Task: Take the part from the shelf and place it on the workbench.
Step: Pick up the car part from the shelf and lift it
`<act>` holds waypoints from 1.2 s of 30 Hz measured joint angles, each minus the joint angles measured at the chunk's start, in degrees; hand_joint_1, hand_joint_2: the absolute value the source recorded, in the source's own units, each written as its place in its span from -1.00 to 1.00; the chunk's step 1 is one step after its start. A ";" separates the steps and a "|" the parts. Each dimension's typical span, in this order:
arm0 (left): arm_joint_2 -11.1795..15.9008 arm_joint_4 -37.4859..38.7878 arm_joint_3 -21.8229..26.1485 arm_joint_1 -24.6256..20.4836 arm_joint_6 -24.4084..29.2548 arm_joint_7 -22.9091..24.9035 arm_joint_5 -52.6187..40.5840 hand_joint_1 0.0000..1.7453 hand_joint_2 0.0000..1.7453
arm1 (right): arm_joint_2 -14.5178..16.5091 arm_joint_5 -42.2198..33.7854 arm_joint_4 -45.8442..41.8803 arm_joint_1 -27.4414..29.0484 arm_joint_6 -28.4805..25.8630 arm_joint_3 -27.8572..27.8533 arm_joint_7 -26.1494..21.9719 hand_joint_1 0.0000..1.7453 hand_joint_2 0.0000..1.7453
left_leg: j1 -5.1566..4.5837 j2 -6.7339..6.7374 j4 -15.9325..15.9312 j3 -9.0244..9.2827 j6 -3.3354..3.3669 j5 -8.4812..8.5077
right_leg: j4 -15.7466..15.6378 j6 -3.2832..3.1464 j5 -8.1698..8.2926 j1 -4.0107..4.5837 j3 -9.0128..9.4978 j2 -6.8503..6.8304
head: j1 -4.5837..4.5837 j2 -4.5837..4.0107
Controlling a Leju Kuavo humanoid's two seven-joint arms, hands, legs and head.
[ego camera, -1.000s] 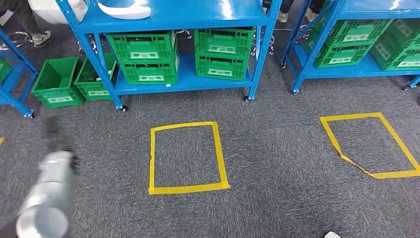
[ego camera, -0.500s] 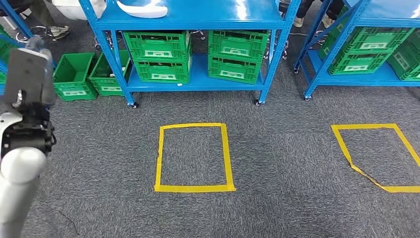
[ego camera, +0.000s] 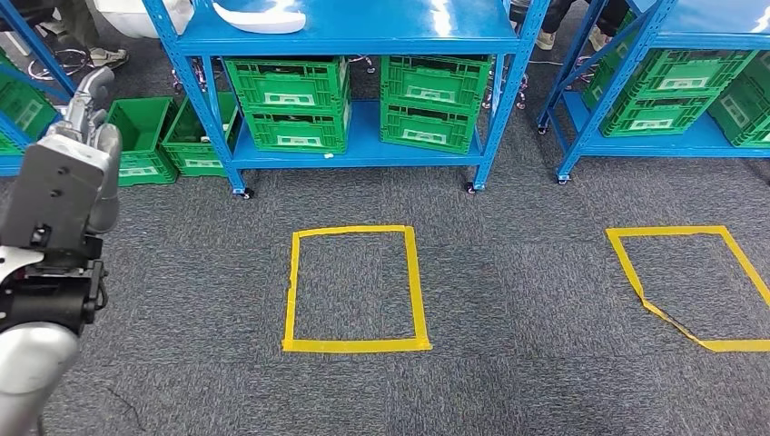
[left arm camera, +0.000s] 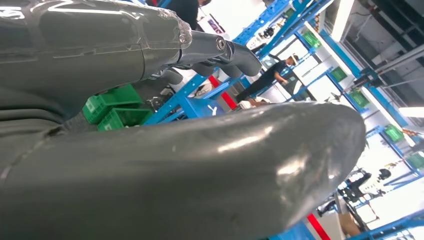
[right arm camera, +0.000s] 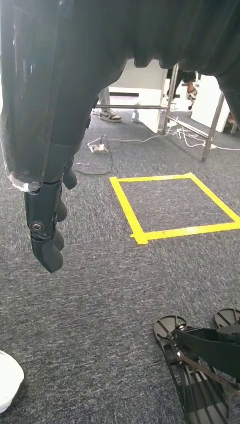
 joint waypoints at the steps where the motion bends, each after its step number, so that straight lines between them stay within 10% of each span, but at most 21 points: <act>1: 0.11 -0.25 -0.19 0.03 0.02 0.03 -0.01 -1.00 -1.00 | 0.01 0.00 0.00 0.00 0.01 -0.01 0.01 -1.00 1.00 | 0.00 0.01 0.00 0.00 0.00 0.00 | 0.00 0.00 0.00 0.00 0.00 0.01 | 0.00 0.00; 28: 1.91 -2.40 -3.85 0.38 -1.46 2.02 -0.92 -1.00 -1.00 | 0.05 0.79 0.01 -0.01 0.21 -0.98 -0.77 -1.00 1.00 | -0.03 0.11 0.00 0.01 0.01 -0.01 | 0.00 0.01 0.00 -0.03 -0.01 0.09 | 0.00 0.00; 36: 2.05 -2.46 -3.86 0.50 -1.40 2.08 -1.07 -1.00 -1.00 | 0.32 0.85 0.01 -0.01 0.23 -1.05 -0.77 -1.00 1.00 | -0.13 0.48 -1.35 1.02 1.62 0.01 | 2.39 1.49 0.35 -0.33 -1.11 -0.57 | -0.03 0.00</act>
